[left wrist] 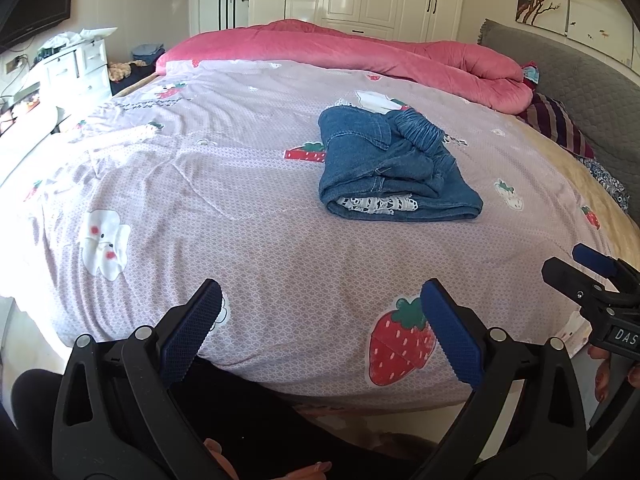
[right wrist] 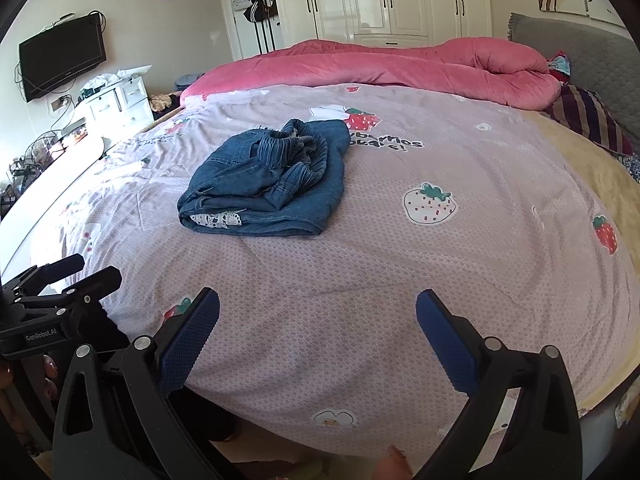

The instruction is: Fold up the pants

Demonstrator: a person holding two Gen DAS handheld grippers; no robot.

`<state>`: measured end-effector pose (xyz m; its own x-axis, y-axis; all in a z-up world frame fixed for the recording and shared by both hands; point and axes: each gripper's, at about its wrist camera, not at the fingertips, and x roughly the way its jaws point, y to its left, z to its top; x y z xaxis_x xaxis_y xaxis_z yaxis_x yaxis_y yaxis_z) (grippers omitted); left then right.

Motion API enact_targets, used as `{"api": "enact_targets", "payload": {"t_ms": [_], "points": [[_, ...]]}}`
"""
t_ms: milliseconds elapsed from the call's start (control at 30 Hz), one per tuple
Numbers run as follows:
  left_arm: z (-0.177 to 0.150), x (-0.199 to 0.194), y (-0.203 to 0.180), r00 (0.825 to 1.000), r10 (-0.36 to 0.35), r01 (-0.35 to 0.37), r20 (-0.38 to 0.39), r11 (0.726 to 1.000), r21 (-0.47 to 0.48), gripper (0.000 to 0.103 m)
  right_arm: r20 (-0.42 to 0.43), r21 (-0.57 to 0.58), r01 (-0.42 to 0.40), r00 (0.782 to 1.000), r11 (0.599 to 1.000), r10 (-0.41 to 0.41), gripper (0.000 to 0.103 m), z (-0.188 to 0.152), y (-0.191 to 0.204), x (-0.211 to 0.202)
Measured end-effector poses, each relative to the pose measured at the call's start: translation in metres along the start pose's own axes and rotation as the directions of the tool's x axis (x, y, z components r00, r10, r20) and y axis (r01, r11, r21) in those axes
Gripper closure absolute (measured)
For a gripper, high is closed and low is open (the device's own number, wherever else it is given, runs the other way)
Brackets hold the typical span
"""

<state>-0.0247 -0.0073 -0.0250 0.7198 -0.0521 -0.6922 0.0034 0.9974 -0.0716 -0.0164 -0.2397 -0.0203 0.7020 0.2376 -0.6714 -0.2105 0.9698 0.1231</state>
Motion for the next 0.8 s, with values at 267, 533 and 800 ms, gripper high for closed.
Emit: {"api": "enact_targets", "payload": {"t_ms": [267, 533, 800], "points": [[-0.0001, 0.0005, 0.0025, 1.0, 0.016, -0.016, -0.006, 1.0, -0.003, 0.01, -0.003, 0.006, 0.003, 1.0, 1.0, -0.002, 0.005, -0.0012, -0.0014, 0.0009], [-0.0001, 0.0013, 0.0034, 0.999, 0.034, -0.034, -0.006, 0.999, 0.0, 0.01, -0.009, 0.006, 0.013, 1.0, 1.0, -0.013, 0.005, -0.0021, -0.0031, 0.0023], [0.0006, 0.004, -0.0001, 0.998, 0.053, -0.053, -0.021, 0.999, 0.013, 0.01, -0.009, 0.013, 0.023, 1.0, 1.0, -0.023, 0.005, -0.002, -0.0074, 0.0034]]}}
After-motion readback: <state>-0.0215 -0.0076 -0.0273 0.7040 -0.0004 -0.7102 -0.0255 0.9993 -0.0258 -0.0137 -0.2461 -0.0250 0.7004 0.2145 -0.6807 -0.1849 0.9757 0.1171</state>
